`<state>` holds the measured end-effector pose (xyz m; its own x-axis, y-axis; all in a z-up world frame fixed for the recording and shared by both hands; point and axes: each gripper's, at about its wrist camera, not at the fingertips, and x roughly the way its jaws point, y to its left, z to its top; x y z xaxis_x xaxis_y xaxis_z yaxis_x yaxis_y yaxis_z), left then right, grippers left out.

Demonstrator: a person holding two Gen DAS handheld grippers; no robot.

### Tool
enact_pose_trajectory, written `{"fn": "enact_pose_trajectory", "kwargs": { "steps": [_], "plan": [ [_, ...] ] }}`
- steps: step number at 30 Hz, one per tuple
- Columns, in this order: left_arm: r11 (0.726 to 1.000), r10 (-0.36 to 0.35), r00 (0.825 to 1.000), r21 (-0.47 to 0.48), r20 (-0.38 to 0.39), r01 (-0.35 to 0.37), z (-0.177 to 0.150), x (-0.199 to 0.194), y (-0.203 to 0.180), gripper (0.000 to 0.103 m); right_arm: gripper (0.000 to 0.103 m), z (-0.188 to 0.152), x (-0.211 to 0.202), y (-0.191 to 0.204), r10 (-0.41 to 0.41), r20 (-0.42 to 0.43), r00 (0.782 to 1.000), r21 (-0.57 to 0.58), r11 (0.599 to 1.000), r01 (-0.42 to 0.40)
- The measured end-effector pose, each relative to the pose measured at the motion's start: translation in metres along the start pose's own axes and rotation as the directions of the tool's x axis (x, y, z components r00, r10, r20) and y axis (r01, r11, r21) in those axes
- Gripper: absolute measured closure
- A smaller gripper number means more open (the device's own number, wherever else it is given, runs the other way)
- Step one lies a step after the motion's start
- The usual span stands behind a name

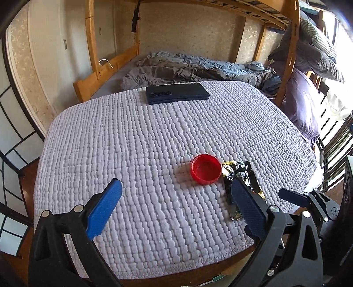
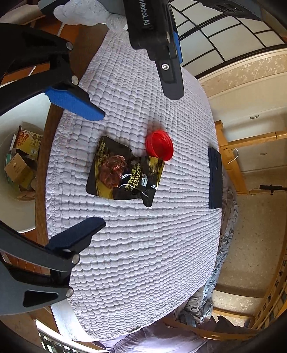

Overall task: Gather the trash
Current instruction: 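Move both open tools back over the blanket toward the red cap and black packet, then grasp the red plastic cap with the left tool while the right tool grasps the black beef packet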

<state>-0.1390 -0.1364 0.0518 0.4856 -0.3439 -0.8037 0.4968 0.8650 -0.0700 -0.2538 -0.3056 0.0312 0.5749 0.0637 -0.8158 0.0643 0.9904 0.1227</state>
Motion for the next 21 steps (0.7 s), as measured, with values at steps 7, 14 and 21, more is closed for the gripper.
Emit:
{"fn": "enact_pose_trajectory", "kwargs": {
  "steps": [7, 14, 21],
  "plan": [
    [0.998, -0.022, 0.998, 0.050, -0.065, 0.025, 0.013, 0.037, -0.009, 0.007, 0.022, 0.009, 0.023, 0.004, -0.052, -0.010, 0.999, 0.002, 0.999, 0.052],
    [0.993, -0.047, 0.989, 0.105, -0.137, 0.062, 0.016, 0.064, -0.020, 0.019, 0.027, 0.018, 0.037, 0.012, -0.095, 0.000, 0.995, -0.039, 0.995, 0.095],
    [0.984, -0.069, 0.980, 0.148, -0.185, 0.097, 0.015, 0.080, -0.025, 0.030, 0.031, 0.022, 0.047, 0.011, -0.094, -0.012, 0.995, -0.036, 0.995, 0.094]
  ]
}}
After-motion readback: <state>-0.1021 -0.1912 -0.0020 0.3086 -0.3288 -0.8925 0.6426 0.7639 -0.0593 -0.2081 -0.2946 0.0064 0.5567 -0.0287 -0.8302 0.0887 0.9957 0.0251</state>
